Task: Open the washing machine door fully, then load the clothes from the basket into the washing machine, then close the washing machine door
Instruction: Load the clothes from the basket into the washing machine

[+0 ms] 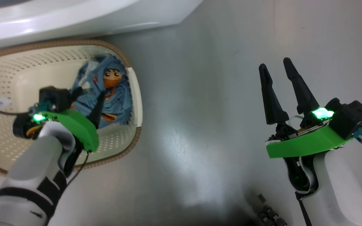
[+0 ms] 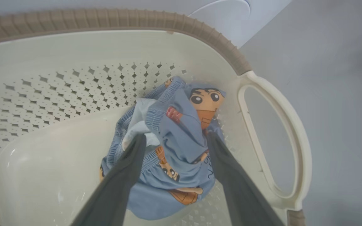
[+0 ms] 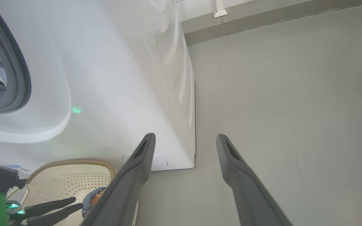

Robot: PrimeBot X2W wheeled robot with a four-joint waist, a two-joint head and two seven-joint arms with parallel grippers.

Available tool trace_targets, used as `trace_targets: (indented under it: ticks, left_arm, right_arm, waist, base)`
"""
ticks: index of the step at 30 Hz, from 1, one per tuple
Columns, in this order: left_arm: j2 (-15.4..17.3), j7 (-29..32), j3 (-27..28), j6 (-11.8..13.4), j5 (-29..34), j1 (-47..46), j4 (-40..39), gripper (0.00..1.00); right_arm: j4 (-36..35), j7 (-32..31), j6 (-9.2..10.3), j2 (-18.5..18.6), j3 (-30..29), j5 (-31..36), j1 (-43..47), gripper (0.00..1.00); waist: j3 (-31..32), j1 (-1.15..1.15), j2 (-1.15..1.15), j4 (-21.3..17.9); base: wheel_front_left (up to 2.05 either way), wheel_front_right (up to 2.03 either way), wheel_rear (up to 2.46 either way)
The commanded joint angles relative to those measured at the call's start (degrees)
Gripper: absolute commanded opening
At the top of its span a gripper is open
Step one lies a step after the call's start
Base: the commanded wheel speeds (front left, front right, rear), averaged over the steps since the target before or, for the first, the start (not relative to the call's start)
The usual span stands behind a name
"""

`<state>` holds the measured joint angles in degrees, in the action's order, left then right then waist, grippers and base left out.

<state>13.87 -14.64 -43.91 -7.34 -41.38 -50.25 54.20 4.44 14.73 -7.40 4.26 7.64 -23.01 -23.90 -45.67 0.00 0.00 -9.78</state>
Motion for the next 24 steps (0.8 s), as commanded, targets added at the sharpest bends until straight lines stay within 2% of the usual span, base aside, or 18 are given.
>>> trace_targets:
  ticks: [1,14,15,17,24]
  left_arm:
    - [2.35,-0.36,-0.28,-0.14,-1.42,-1.09,-0.18,1.0]
    - [4.25,-0.36,-10.49,-0.14,-11.05,-5.52,0.48,1.0]
    - [4.37,-0.36,-11.28,-0.14,-11.81,-5.61,0.57,0.8]
    - [4.57,-0.36,-12.61,-0.14,-13.35,-5.86,0.69,0.0]
    - [4.32,-0.36,-13.35,-0.14,-18.04,-5.41,-0.04,0.0]
  right_arm:
    - [-1.55,0.27,-0.09,-0.44,1.38,0.85,0.64,1.0]
    - [-2.64,0.27,-0.09,-0.89,1.49,1.37,1.03,1.0]
    - [-2.72,0.27,-0.09,-0.9,1.54,1.43,1.12,1.0]
    - [-2.93,0.27,-0.09,-0.91,1.44,1.56,1.32,1.0]
    - [-2.93,0.27,-0.09,-0.22,0.49,1.94,2.67,1.0]
  waist:
    - [-2.47,0.0,0.0,-1.8]
    - [-4.6,0.0,0.0,-3.15]
    - [-4.47,0.0,0.0,-3.25]
    - [-4.17,0.0,0.0,-3.31]
    - [-1.17,0.0,0.0,-1.33]
  base:
    - [0.0,0.0,0.0]
    - [0.0,0.0,0.0]
    - [0.0,0.0,0.0]
    - [0.0,0.0,0.0]
    - [0.0,0.0,0.0]
